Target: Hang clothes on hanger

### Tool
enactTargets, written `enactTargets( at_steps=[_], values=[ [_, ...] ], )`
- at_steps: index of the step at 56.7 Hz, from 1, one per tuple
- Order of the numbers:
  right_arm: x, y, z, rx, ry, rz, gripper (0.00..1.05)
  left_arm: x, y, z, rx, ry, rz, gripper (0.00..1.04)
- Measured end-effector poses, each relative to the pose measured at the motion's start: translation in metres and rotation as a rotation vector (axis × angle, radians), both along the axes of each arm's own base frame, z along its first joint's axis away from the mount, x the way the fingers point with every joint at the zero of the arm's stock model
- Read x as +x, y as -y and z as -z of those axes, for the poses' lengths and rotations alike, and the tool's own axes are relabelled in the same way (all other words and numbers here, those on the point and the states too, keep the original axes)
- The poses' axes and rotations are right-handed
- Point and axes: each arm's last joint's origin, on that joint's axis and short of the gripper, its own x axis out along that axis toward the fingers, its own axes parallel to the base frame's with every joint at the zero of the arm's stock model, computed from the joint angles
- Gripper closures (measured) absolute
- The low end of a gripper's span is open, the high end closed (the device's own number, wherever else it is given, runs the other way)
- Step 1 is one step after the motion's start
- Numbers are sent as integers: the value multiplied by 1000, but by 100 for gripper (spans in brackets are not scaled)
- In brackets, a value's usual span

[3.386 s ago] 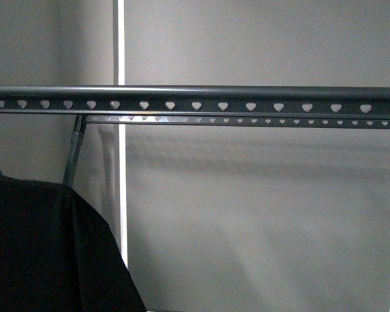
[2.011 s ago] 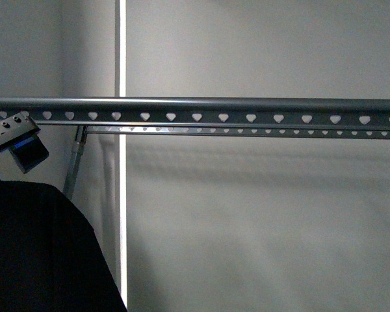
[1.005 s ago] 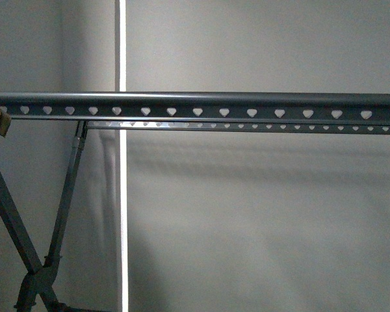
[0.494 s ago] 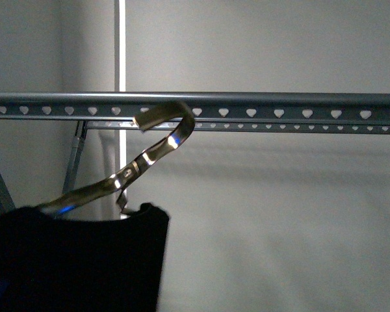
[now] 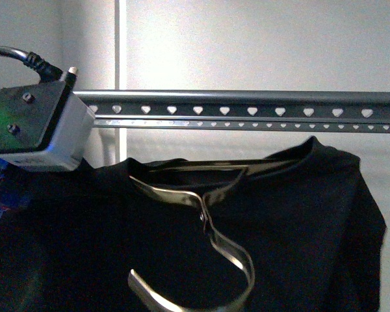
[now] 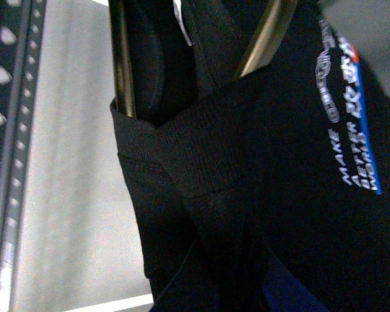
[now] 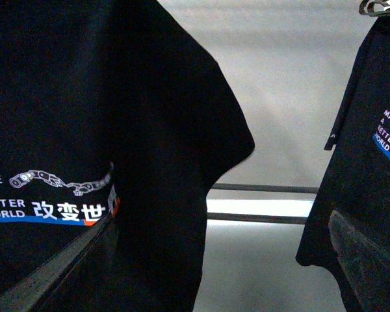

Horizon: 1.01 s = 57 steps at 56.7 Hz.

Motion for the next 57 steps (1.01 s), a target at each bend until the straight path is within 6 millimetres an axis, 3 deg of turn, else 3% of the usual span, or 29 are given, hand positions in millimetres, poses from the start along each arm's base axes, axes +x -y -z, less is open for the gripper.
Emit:
enactTargets(
  at_steps=[16,40,44,47,50,57],
  values=[
    [0,0,0,0,0,0,7,13,21,-8,187,373,140,101],
    [0,0,0,0,0,-1,7,13,21,-9,209,399,149,101],
    [1,1,-1,-28,-127,-171,7,13,21,-9,209,399,149,101],
    [7,9,-10,-51,-235,-343,7,13,21,-9,210,399,148,101],
    [17,19,-27,-139,-213,-417,7,13,22,-9,207,400,155,101],
    [51,40,-77,-475,-81,-427,7,13,22,-9,208,402,157,101]
  ],
)
